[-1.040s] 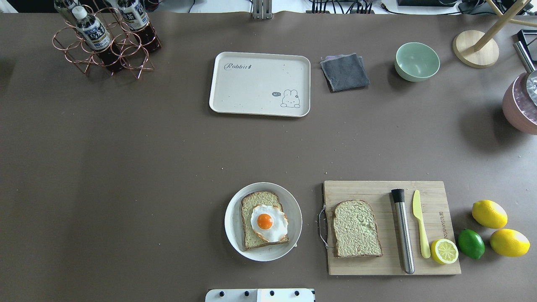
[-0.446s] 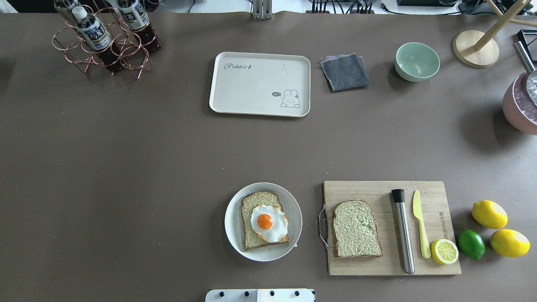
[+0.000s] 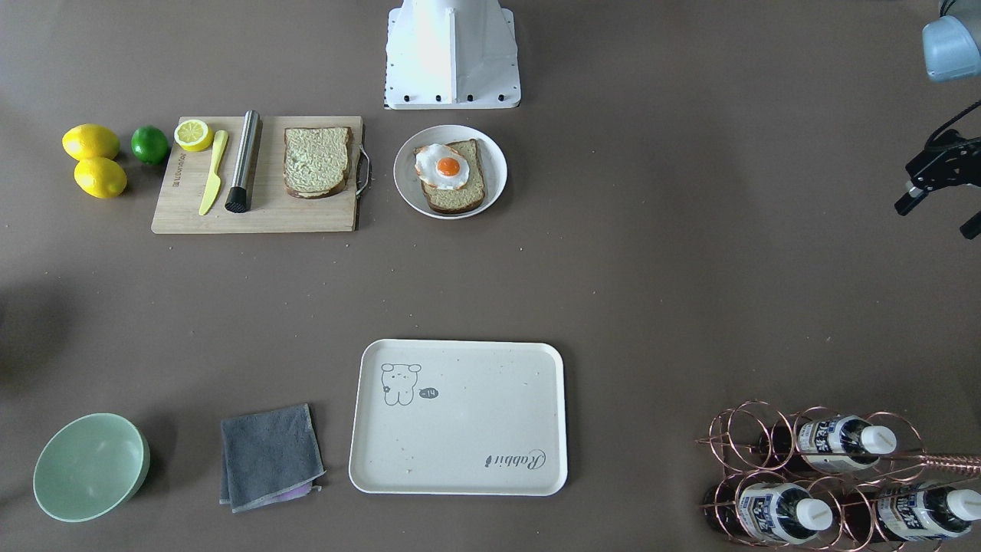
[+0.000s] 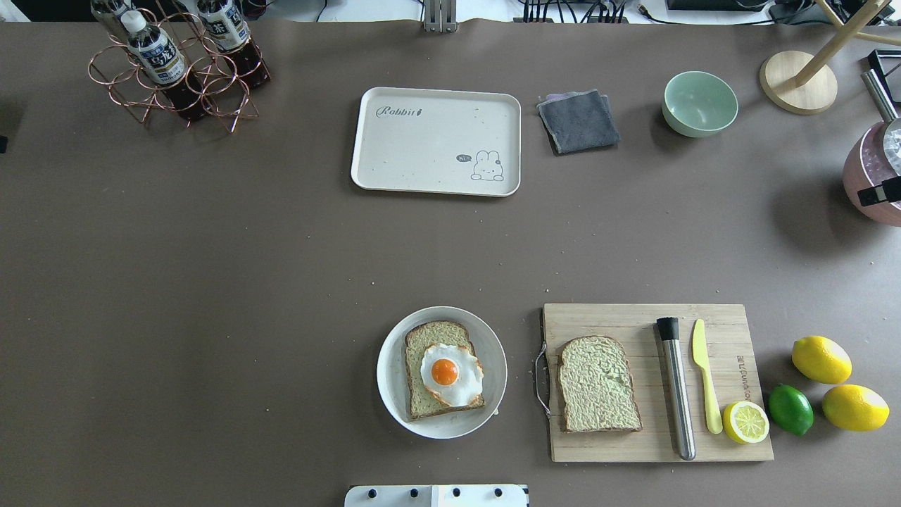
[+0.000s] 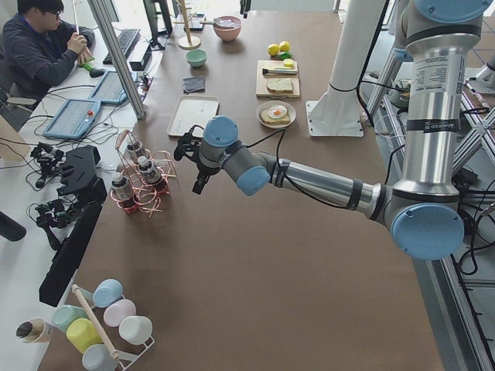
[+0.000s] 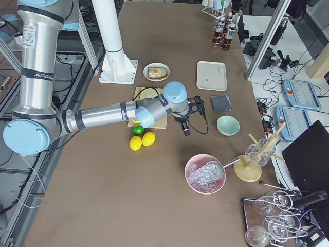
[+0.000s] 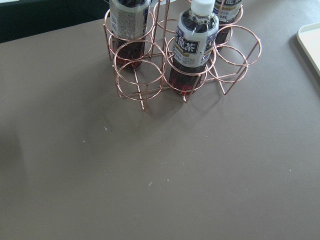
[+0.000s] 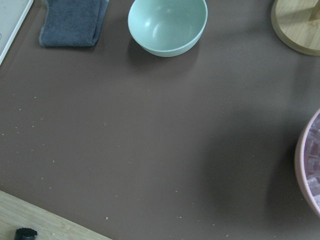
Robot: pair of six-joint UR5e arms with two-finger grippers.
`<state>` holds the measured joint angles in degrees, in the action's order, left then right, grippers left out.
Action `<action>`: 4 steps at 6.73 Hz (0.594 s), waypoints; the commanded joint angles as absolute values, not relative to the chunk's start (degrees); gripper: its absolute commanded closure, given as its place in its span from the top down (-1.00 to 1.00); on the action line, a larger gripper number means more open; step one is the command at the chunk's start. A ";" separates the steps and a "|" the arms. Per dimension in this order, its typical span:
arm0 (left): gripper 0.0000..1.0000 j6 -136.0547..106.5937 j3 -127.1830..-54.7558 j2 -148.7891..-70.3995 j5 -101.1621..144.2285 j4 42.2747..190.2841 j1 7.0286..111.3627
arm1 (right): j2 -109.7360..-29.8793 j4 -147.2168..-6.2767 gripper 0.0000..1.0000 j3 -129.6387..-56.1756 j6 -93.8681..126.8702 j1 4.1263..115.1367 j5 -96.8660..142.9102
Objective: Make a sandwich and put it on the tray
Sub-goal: 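Move right gripper over the bread slice on the cutting board while left arm advances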
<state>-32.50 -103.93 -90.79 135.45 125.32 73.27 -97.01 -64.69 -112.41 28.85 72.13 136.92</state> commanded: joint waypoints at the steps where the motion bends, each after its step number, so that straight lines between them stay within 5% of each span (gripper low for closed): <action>1: 0.96 -52.13 -105.46 -92.72 130.99 134.79 62.20 | -96.86 -59.08 0.99 -118.53 53.33 58.61 127.31; 4: 0.96 -65.34 -106.79 -98.85 117.38 134.83 46.81 | -96.07 -59.59 0.97 -125.15 79.92 30.33 99.51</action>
